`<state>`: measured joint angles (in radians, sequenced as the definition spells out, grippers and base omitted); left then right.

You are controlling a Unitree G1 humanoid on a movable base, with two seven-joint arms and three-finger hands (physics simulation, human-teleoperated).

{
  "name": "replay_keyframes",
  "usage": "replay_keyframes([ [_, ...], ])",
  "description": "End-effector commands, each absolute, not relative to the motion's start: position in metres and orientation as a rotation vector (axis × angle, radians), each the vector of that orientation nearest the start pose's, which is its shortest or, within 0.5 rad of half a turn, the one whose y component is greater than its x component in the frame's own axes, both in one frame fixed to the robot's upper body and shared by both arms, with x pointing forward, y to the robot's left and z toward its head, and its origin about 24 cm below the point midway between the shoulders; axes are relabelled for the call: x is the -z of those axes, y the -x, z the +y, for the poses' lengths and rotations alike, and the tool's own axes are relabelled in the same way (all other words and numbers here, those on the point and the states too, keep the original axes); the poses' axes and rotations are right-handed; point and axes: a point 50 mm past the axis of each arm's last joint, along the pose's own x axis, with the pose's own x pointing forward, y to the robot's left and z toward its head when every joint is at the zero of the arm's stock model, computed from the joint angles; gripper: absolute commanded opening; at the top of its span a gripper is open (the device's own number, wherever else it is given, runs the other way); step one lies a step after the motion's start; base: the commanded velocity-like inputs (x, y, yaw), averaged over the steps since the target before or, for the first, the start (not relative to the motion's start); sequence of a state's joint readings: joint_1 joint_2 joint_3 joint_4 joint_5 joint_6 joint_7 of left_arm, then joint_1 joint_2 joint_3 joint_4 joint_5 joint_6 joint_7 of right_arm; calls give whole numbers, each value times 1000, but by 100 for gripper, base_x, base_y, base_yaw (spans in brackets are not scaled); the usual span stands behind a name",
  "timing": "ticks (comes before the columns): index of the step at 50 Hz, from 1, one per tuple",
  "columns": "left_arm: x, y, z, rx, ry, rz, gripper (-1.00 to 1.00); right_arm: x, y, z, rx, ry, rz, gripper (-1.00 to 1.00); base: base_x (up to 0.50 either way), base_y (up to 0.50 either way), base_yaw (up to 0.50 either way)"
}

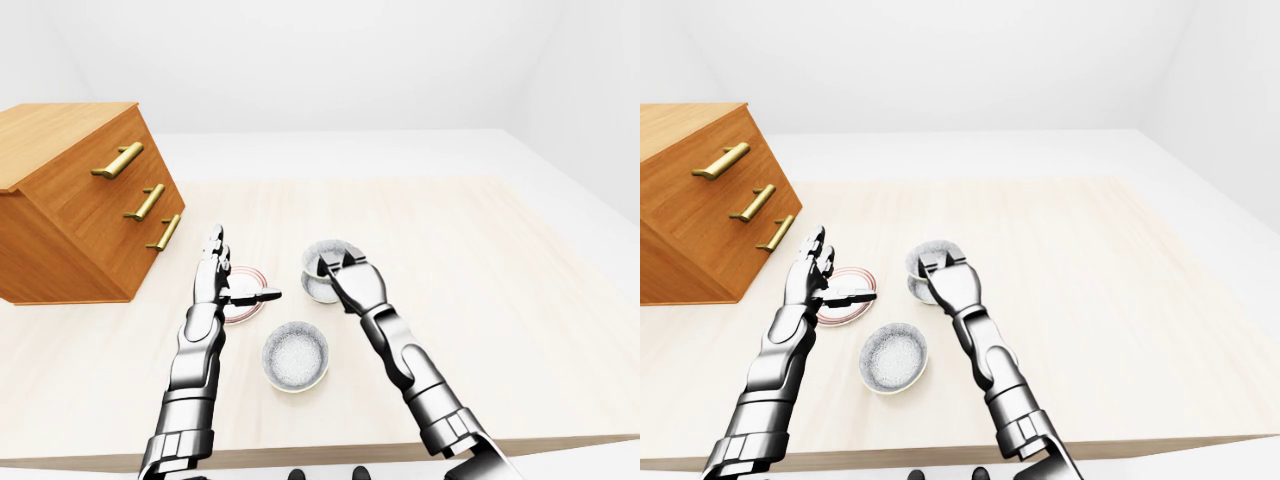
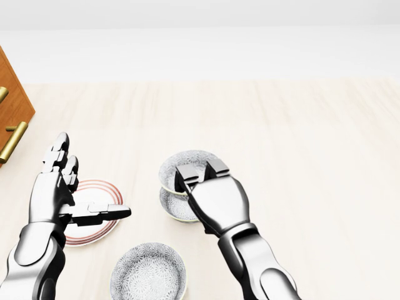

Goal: Stack the bowl at the front on the bowl in the middle.

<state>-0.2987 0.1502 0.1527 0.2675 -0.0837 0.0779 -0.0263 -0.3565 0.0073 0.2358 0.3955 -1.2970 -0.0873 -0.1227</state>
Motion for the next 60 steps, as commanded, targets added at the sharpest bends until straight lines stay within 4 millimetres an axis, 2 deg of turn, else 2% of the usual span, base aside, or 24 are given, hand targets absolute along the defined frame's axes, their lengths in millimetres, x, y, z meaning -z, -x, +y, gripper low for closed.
replay_keyframes([
  [1,-60,-310,199,-80,-23,38,100,-49,-304,-57,-256,1425,-359,-100,0,0,0],
  [13,-59,-310,199,-79,-24,39,100,-47,-303,-55,-259,1430,-367,-100,0,0,0],
  [14,-59,-310,199,-79,-23,39,100,-47,-303,-55,-259,1437,-370,-86,0,0,0],
  [15,-58,-309,199,-79,-24,40,100,-45,-302,-55,-268,1442,-361,62,0,0,0],
  [16,-58,-309,199,-79,-24,39,100,-46,-301,-55,-263,1441,-367,100,0,0,0],
  [30,-57,-309,199,-80,-23,40,100,-53,-300,-55,-250,1430,-382,100,0,0,0],
  [34,-58,-309,199,-80,-22,40,100,-65,-305,-59,-223,1403,-385,100,0,0,0],
  [36,-58,-309,199,-80,-23,40,100,-78,-312,-64,-195,1365,-385,100,0,0,0],
  [41,-61,-309,200,-83,-24,36,100,-118,-324,-82,-161,1203,-383,100,0,0,0],
  [42,-62,-309,200,-83,-25,34,100,-131,-326,-87,-177,1114,-379,100,0,0,0],
  [45,-66,-309,200,-84,-27,18,100,-157,-324,-93,-217,958,-424,100,0,0,0],
  [48,-71,-309,200,-85,-30,-5,100,-172,-320,-97,-246,829,-476,100,0,0,0],
  [54,-81,-308,202,-87,-36,-45,100,-172,-312,-107,-253,574,-506,100,0,0,0],
  [57,-85,-307,202,-87,-37,-65,100,-184,-304,-112,-228,385,-574,100,0,0,0],
  [60,-88,-307,202,-86,-41,-77,100,-184,-300,-115,-225,251,-587,100,0,0,0],
])
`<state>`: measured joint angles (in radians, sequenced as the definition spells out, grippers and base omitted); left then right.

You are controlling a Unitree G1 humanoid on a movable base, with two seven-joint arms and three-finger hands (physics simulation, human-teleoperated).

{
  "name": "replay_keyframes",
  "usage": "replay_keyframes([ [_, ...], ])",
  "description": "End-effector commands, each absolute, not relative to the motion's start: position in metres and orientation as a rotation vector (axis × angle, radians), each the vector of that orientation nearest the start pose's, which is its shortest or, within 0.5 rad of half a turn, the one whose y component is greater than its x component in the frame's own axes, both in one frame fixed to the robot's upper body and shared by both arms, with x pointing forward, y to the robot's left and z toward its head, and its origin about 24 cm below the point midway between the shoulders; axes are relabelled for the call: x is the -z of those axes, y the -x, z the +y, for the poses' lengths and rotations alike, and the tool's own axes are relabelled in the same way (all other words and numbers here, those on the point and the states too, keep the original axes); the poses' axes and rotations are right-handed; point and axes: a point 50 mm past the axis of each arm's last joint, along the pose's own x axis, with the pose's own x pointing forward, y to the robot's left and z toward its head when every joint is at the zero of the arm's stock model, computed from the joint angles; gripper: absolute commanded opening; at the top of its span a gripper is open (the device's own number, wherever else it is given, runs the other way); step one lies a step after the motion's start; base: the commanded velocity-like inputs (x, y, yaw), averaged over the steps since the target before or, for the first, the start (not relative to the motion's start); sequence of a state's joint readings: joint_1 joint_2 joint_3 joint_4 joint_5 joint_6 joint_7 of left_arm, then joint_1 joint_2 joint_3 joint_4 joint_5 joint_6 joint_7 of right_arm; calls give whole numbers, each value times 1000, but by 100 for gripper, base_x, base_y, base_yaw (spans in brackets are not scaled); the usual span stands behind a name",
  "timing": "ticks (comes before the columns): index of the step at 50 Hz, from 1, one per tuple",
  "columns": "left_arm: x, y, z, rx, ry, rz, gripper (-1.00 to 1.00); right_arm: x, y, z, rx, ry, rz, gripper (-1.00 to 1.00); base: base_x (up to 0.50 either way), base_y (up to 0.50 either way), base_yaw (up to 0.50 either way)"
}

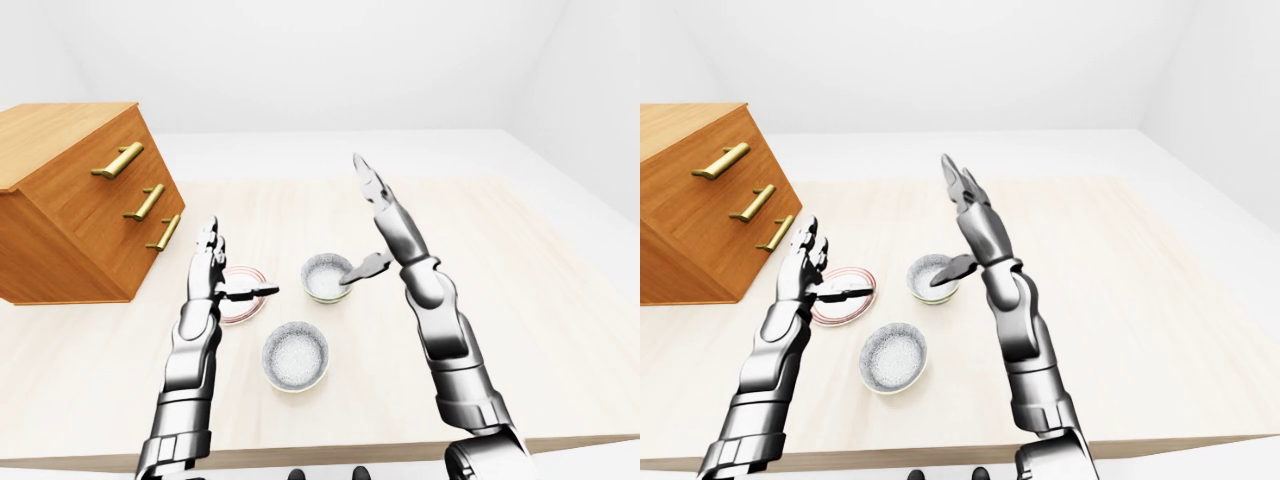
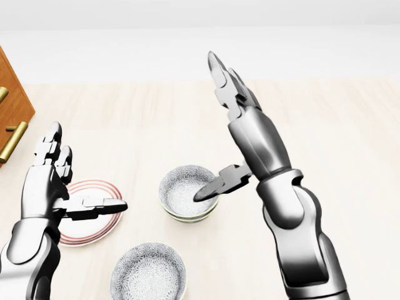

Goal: Stack the bowl at the front on the bowl in the middle.

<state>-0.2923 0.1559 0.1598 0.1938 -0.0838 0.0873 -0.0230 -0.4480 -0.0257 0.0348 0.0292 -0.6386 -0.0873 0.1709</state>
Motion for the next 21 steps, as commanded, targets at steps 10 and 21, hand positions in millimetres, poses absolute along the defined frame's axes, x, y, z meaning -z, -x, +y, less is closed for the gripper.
replay_keyframes([
  [10,-94,-306,203,-89,-41,-103,100,-169,-295,-124,-153,23,-542,100,0,0,0],
  [21,-104,-304,202,-89,-39,-148,100,-165,-292,-122,-152,-48,-532,100,0,0,0],
])
